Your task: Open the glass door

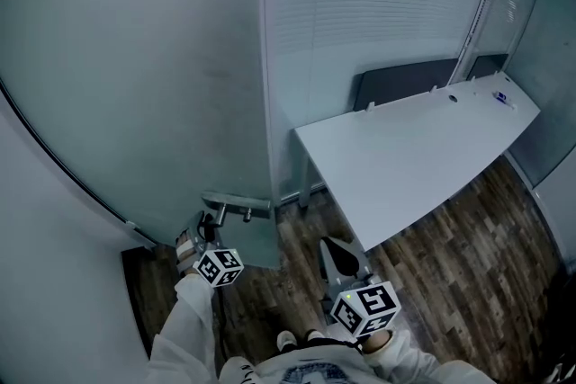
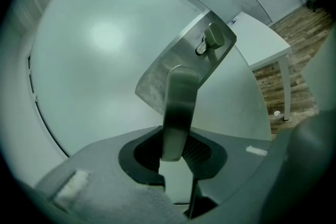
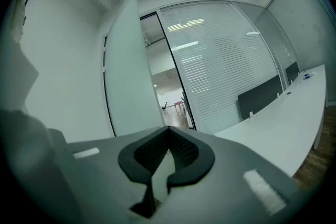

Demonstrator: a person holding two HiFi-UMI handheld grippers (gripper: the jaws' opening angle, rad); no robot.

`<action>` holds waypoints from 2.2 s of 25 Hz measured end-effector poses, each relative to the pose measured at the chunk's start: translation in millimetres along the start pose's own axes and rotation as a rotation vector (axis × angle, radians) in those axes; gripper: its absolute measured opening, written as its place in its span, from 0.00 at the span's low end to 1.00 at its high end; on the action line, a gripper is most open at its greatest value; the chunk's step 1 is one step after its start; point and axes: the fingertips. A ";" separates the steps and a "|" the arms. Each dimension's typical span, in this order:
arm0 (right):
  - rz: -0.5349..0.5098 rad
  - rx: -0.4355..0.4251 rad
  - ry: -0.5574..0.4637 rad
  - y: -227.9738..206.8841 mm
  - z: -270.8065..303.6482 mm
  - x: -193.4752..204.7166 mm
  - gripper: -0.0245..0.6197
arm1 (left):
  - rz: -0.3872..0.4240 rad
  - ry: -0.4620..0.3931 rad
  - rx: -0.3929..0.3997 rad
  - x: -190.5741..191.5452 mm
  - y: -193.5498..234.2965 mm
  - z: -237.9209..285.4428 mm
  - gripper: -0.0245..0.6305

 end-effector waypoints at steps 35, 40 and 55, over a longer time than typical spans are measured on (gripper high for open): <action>0.039 -0.176 0.018 -8.8 -57.2 30.3 0.04 | -0.255 -0.062 -0.383 17.0 98.8 -252.5 0.04; 0.030 -0.208 0.017 -4.7 -60.6 28.6 0.04 | -0.722 -0.204 -0.109 -50.8 37.4 -286.8 0.04; -0.010 -0.257 -0.020 28.5 -82.3 18.3 0.04 | -0.871 -0.242 0.033 -101.5 -9.4 -321.3 0.04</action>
Point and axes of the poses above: the fingertips, and each gripper's own axes: z forward along the fingers, y to its left, x out of its underside, and after that the axes turned 15 degrees about -z, right-handed
